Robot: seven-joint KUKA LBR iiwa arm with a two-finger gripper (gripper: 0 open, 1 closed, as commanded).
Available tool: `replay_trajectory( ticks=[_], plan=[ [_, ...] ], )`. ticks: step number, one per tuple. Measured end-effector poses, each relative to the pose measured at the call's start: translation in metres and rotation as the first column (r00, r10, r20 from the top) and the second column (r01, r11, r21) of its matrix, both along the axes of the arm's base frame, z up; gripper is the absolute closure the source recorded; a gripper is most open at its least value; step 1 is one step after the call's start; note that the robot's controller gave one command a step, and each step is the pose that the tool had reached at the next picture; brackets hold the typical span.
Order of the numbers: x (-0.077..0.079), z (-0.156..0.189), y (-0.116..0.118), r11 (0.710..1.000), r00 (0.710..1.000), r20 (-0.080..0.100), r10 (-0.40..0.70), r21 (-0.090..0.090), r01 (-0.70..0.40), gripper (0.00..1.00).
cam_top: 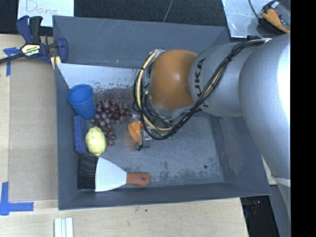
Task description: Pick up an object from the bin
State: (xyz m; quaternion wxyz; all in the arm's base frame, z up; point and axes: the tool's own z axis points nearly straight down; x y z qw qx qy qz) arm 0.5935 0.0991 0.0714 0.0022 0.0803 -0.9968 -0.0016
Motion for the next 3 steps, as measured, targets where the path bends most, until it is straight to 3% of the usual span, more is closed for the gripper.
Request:
replay_trajectory(
  ticks=[2,3],
  plan=[
    [0.000,0.005,0.000,1.000,1.000,0.001,0.000,0.000,0.000,1.00],
    [0.000,0.024,0.000,1.000,1.000,0.003,-0.001,0.000,0.001,1.00]
  ],
)
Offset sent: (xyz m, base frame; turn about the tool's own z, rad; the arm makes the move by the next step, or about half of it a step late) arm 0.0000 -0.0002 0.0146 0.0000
